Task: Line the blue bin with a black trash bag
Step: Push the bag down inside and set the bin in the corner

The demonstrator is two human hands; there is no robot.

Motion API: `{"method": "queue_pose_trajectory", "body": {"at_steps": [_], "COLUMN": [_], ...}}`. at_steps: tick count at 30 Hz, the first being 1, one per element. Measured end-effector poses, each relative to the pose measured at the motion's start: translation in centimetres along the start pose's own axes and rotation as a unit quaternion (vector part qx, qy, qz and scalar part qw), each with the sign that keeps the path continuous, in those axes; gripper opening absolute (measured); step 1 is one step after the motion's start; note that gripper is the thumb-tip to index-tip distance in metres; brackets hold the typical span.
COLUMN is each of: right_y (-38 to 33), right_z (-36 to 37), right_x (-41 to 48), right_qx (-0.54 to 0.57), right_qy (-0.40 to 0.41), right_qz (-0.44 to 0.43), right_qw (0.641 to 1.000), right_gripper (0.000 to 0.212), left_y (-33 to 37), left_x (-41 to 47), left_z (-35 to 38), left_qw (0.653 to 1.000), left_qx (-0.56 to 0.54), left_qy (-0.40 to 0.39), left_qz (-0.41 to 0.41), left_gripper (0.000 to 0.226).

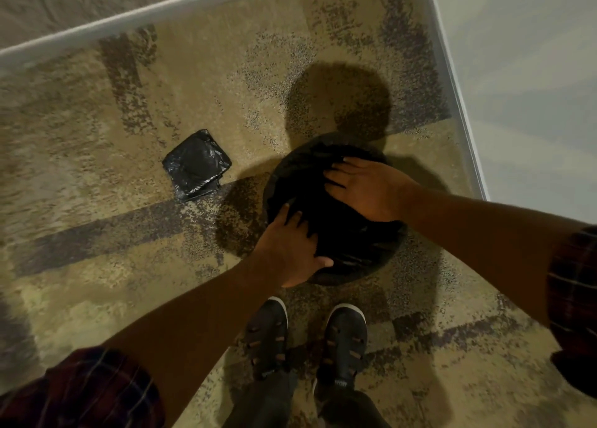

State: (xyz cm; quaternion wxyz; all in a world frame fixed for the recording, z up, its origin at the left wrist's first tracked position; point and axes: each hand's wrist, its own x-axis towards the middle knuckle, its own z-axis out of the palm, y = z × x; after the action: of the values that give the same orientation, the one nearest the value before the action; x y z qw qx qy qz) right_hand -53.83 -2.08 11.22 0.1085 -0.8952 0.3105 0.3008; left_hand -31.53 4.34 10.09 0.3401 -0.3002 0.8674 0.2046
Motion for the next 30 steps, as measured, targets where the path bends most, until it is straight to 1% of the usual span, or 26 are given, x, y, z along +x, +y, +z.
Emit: {"method": "queue_pose_trajectory", "body": {"at_steps": [2,3,4,5,6,8,11,12,14,15,16,17,18,19,20,21,22,23,24,25,26,27,28,29,30], "right_y": [-1.5,-2.4,-3.5,-4.5,-5.5,-6.9,-7.4,-7.2,-7.2,-7.3,-7.2,-7.1,-7.1,-7.2,-7.2,-7.3,-7.3,-7.3,-7.4,-7.5,-7.7,-7.9,-8.3,-8.7,-9.2], "right_z": [-0.1,0.1,0.5,1.0,1.7,3.1,4.9,5.0,5.2,4.9,4.3,3.6,2.7,2.1,1.6,1.6,1.6,1.6,1.8,2.1,2.6,3.0,3.4,3.8,4.2], "right_x": [-0.8,-1.2,-1.6,-2.1,-2.5,-2.9,-2.9,-2.7,-2.4,-2.4,-2.5,-2.8,-3.3,-3.9,-4.7,-5.4,-6.3,-7.0,-7.7,-8.3,-8.5,-8.7,-8.9,-8.9,-8.9], "right_qx": [0.044,0.07,0.093,0.109,0.12,0.133,0.172,0.17,0.146,0.132,0.127,0.13,0.143,0.157,0.172,0.197,0.232,0.279,0.332,0.386,0.433,0.471,0.498,0.516,0.531], "right_qy": [0.054,0.075,0.08,0.064,0.027,-0.083,-0.221,-0.246,-0.253,-0.24,-0.208,-0.154,-0.083,0.002,0.084,0.154,0.213,0.26,0.294,0.307,0.302,0.287,0.274,0.267,0.262], "right_qz": [0.014,0.023,0.036,0.05,0.062,0.079,0.108,0.108,0.079,0.061,0.054,0.062,0.079,0.1,0.133,0.186,0.257,0.335,0.409,0.473,0.524,0.562,0.589,0.606,0.611], "right_qw": [0.997,0.994,0.992,0.991,0.991,0.984,0.954,0.948,0.953,0.96,0.968,0.977,0.983,0.982,0.972,0.95,0.914,0.862,0.797,0.73,0.669,0.616,0.574,0.543,0.525], "right_gripper": [0.058,0.057,0.057,0.059,0.064,0.077,0.085,0.084,0.074,0.068,0.064,0.064,0.061,0.054,0.044,0.034,0.028,0.024,0.023,0.024,0.026,0.028,0.028,0.026,0.025], "left_y": [0.2,0.4,0.5,0.6,0.6,0.3,-0.7,-0.9,-1.2,-1.2,-1.3,-1.3,-1.4,-1.4,-1.4,-1.4,-1.4,-1.4,-1.5,-1.7,-2.0,-2.3,-2.5,-2.5,-2.3], "left_x": [-0.6,-1.0,-1.3,-1.6,-1.8,-1.9,-1.4,-1.3,-1.2,-1.2,-1.3,-1.4,-1.7,-2.1,-2.5,-2.8,-3.0,-3.3,-3.4,-3.4,-3.3,-3.1,-3.0,-3.0,-3.0], "left_z": [0.0,-0.1,-0.3,-0.6,-0.8,-1.3,-1.9,-1.9,-1.6,-1.6,-1.5,-1.6,-1.7,-1.9,-2.0,-1.9,-1.8,-1.8,-1.8,-1.8,-1.8,-1.9,-1.9,-2.0,-2.1], "left_qw": [0.998,0.997,0.997,0.996,0.996,0.992,0.983,0.98,0.978,0.98,0.983,0.986,0.987,0.986,0.979,0.966,0.945,0.915,0.878,0.833,0.785,0.743,0.716,0.703,0.697], "left_qx": [-0.002,0.007,0.022,0.043,0.066,0.109,0.156,0.17,0.187,0.181,0.167,0.147,0.12,0.086,0.045,-0.008,-0.077,-0.156,-0.241,-0.326,-0.403,-0.462,-0.498,-0.515,-0.522], "left_qy": [0.057,0.073,0.078,0.072,0.061,0.038,0.016,0.01,0.007,0.014,0.032,0.059,0.093,0.137,0.19,0.245,0.294,0.327,0.338,0.335,0.322,0.304,0.287,0.276,0.273], "left_qz": [0.019,0.021,0.015,0.001,-0.018,-0.053,-0.093,-0.1,-0.089,-0.08,-0.069,-0.055,-0.043,-0.039,-0.049,-0.078,-0.123,-0.179,-0.24,-0.296,-0.343,-0.377,-0.396,-0.405,-0.409], "left_gripper": [0.073,0.069,0.067,0.07,0.075,0.084,0.091,0.092,0.088,0.086,0.084,0.082,0.078,0.069,0.058,0.049,0.044,0.045,0.048,0.05,0.05,0.049,0.048,0.045,0.041]}}
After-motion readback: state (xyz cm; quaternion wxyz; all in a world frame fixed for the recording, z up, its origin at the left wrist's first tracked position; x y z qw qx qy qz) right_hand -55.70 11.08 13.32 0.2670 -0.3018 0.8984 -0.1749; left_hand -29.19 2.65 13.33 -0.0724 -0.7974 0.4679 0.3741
